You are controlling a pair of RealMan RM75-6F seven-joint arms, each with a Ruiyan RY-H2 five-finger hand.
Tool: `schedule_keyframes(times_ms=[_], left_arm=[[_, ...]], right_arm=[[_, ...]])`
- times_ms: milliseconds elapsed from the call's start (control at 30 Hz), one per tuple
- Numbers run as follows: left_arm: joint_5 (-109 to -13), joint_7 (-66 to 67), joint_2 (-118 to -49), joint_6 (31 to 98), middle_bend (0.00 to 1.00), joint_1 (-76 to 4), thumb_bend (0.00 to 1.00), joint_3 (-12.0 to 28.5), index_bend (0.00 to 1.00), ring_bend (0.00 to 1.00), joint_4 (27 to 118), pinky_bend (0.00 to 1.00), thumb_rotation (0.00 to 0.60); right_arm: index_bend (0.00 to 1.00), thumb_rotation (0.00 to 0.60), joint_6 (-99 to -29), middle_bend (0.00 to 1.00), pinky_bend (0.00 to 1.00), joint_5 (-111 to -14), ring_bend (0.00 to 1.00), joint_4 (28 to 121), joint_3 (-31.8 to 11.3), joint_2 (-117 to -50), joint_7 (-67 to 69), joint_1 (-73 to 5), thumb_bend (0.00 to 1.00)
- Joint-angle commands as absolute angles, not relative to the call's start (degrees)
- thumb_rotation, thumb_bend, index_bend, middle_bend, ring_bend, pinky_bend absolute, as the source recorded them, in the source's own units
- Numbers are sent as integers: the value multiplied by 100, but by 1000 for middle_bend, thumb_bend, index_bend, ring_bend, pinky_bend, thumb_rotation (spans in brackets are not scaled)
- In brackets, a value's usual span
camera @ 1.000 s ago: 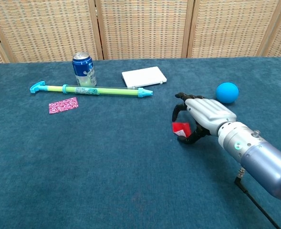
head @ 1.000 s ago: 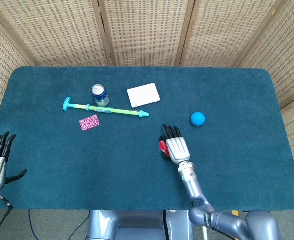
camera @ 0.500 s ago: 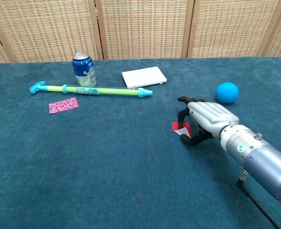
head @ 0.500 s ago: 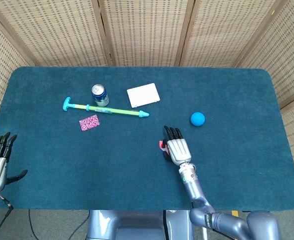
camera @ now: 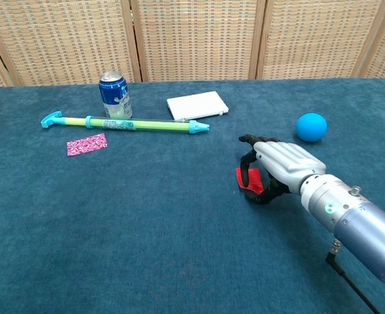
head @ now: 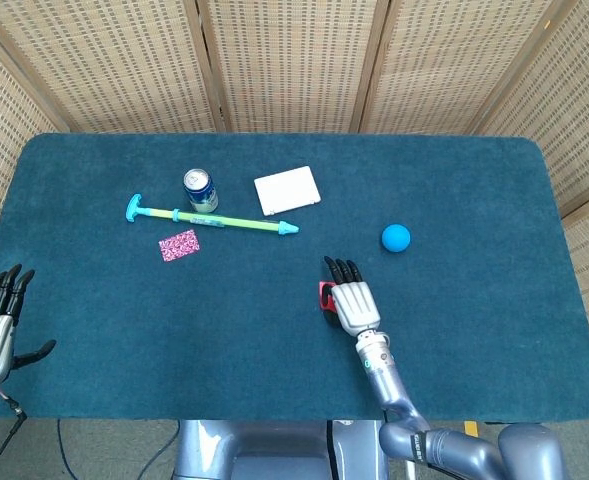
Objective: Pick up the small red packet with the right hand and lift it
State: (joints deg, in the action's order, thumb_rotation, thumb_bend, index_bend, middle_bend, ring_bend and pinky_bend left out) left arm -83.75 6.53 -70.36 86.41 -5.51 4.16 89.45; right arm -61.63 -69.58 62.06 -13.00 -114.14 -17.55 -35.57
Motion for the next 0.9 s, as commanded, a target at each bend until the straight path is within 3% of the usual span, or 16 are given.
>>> schedule_keyframes(times_ms=[33, 533, 900], left_arm=[[-8381, 651, -7034, 8647, 0, -552, 104, 418, 0, 0, 8948, 137, 600], [-8363, 650, -7039, 8624, 0, -559, 104, 419, 0, 0, 8935, 137, 600], [-8369, 640, -7030, 8636, 0, -557, 104, 420, 0, 0, 8947, 137, 600]], right_arm=[[618, 600, -6178, 99, 0, -6958, 0, 6254, -1311, -11392, -1784, -3555, 472], [565, 600, -6040, 90, 0, -6841, 0, 6242, -1326, -11377, -1869, -3579, 506], [597, 600, -5983, 98, 0, -6805, 0, 6223, -1333, -11393, -1911, -3612, 623]])
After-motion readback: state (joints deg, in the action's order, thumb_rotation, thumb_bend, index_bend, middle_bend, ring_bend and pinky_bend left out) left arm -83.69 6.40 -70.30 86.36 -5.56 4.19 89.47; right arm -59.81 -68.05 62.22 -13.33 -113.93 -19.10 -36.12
